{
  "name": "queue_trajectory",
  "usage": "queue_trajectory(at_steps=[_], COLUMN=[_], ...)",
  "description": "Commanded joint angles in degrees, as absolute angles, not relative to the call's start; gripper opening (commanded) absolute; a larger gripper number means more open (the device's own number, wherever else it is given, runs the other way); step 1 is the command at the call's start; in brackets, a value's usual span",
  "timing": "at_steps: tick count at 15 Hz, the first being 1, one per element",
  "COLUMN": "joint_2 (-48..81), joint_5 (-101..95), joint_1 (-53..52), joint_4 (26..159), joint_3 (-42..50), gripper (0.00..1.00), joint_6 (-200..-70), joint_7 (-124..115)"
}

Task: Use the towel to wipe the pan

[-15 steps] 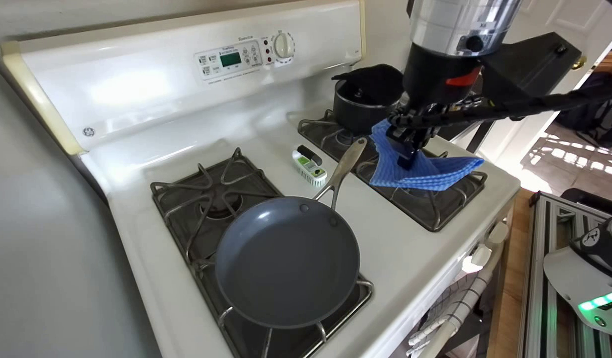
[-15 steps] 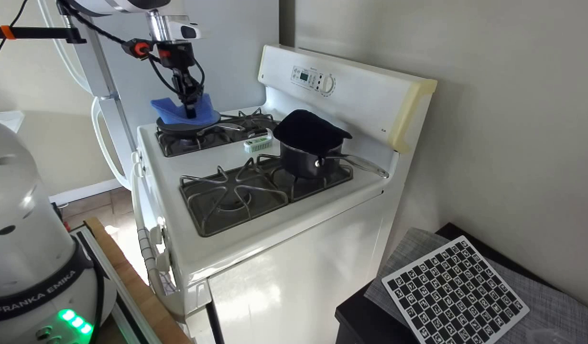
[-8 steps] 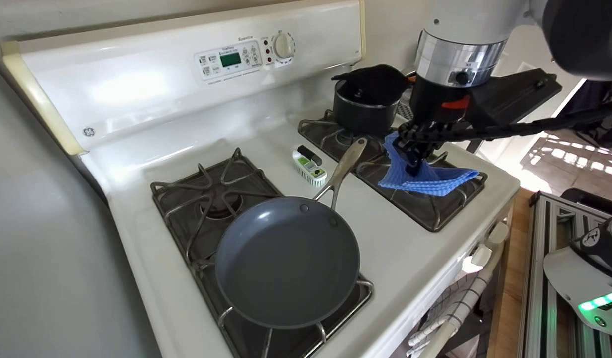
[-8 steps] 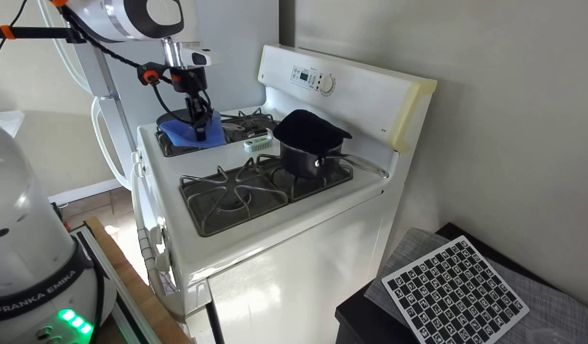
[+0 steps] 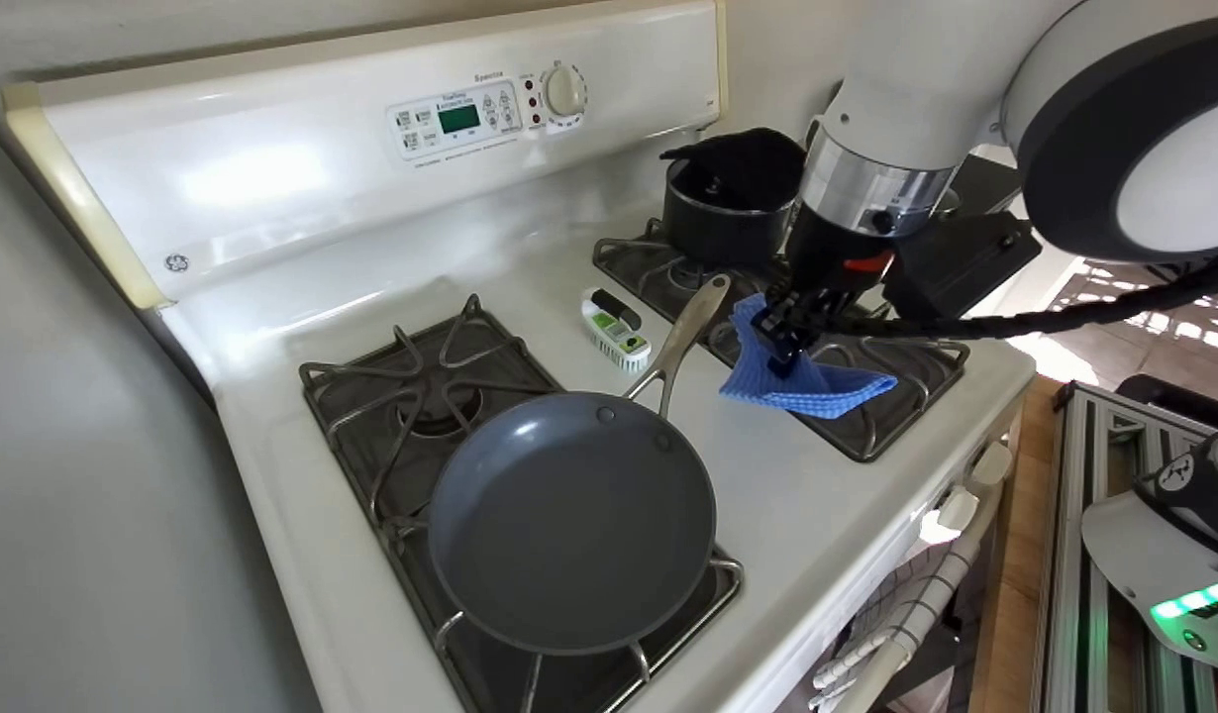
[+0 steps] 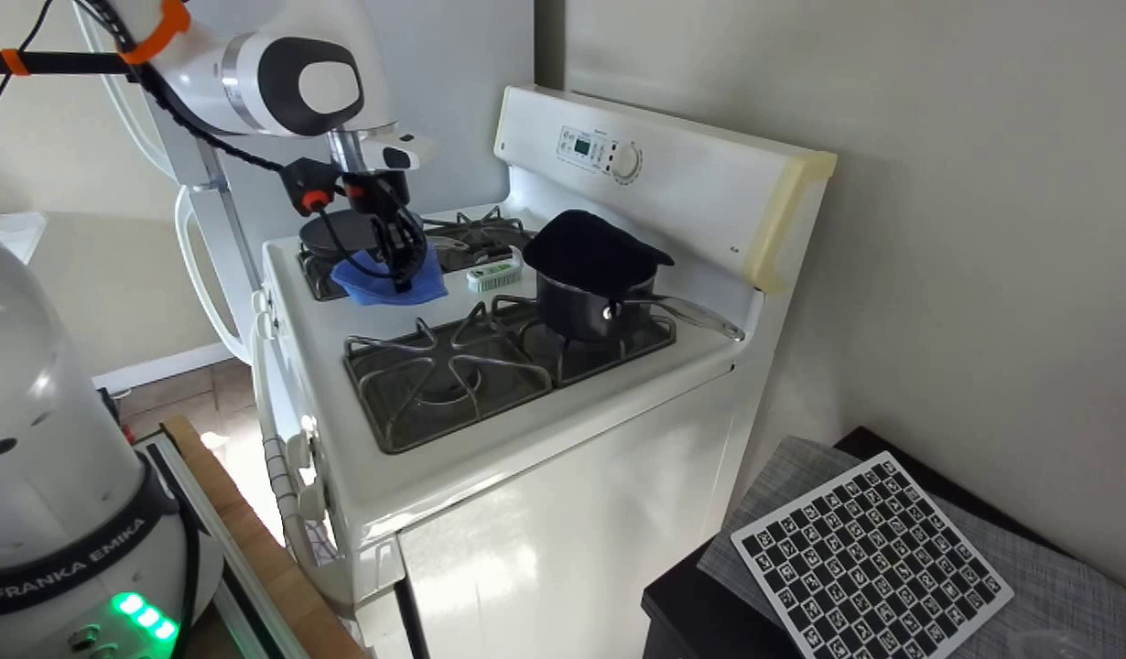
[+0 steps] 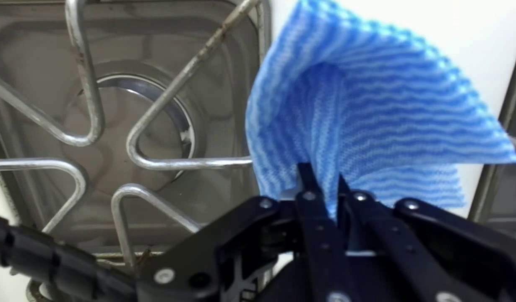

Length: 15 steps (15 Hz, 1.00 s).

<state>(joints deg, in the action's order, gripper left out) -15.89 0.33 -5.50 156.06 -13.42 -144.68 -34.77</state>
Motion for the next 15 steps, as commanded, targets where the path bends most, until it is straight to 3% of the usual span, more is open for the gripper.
queue_trajectory(at_steps=[1, 5, 6, 7, 8, 9, 11, 15], joint_2=[-12.1, -9.0, -8.5, -8.0, -7.6, -7.2, -6.7, -7.9], joint_5=[0.8, 1.8, 2.2, 2.1, 2.3, 2.0, 2.4, 3.3], joint_1=[-5.7, -6.7, -7.0, -7.1, -7.3, -7.4, -7.8, -8.7], joint_4=[156.2, 156.2, 156.1, 156.2, 156.1, 156.1, 156.1, 156.0], joint_3=[-13.4, -13.4, -13.3, -13.4, -13.3, -13.4, -13.4, -13.5], gripper=[0.00, 0.00, 0.06, 0.00, 0.03, 0.28, 0.33, 0.67], joint_6=[-150.7, -154.4, -154.9, -155.6, -156.0, -156.3, -156.2, -154.2], joint_7=[-32.8, -30.9, -30.4, -30.4, -30.1, -30.1, -29.8, -29.9])
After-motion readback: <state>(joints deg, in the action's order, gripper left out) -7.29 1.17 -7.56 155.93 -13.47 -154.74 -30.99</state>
